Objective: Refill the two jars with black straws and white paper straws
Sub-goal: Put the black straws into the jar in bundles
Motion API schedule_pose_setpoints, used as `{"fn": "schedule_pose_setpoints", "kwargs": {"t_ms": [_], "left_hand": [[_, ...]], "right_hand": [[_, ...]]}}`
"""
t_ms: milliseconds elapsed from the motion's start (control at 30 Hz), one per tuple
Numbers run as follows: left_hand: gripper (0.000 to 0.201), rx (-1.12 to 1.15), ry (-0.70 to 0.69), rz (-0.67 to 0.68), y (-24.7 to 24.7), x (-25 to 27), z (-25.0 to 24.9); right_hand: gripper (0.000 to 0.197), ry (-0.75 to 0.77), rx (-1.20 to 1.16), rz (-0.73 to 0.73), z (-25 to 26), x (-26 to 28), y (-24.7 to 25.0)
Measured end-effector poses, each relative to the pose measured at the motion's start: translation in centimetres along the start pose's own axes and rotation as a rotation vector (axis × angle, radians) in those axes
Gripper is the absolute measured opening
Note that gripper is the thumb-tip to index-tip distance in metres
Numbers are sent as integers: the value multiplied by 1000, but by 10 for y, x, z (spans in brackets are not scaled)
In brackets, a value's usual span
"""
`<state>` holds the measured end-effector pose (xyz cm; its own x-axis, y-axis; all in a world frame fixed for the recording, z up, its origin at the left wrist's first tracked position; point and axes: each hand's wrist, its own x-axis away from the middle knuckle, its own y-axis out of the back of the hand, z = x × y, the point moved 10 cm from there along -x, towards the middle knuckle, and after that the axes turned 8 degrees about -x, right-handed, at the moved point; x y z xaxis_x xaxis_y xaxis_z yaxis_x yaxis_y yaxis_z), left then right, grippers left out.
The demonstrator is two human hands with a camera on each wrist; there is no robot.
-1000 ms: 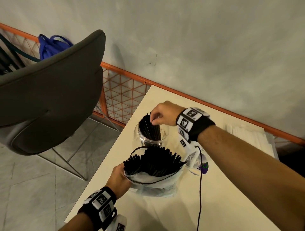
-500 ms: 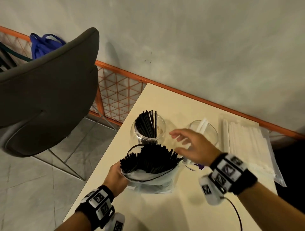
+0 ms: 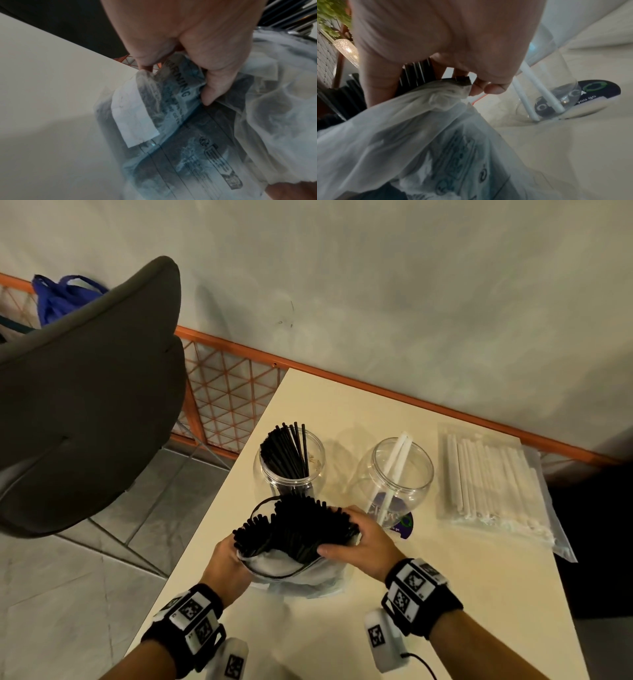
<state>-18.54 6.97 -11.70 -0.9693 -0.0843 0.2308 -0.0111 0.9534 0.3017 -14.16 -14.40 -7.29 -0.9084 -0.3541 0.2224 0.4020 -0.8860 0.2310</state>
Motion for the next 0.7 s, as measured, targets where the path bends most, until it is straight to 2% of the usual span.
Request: {"fn": "schedule_pose_setpoints", "kwargs": {"t_ms": [100,267,500,600,700], "left_hand": [[38,-28,8,-4,0,0,0],[35,-40,-1,-17,2,1,3],[22,-97,-40,-14,4,-1,3],[28,-62,-43,-2,1,-1,2],[26,-97,-62,-10,2,-1,-1]], "right_hand": [[33,4,-19,-59,-9,-4,0],[34,-31,-81,-170,-17,1,7],[32,175,67,-203,8,0,13],[31,248,108,-253,19,3,16],[15,218,17,-266,13,4,17]]}}
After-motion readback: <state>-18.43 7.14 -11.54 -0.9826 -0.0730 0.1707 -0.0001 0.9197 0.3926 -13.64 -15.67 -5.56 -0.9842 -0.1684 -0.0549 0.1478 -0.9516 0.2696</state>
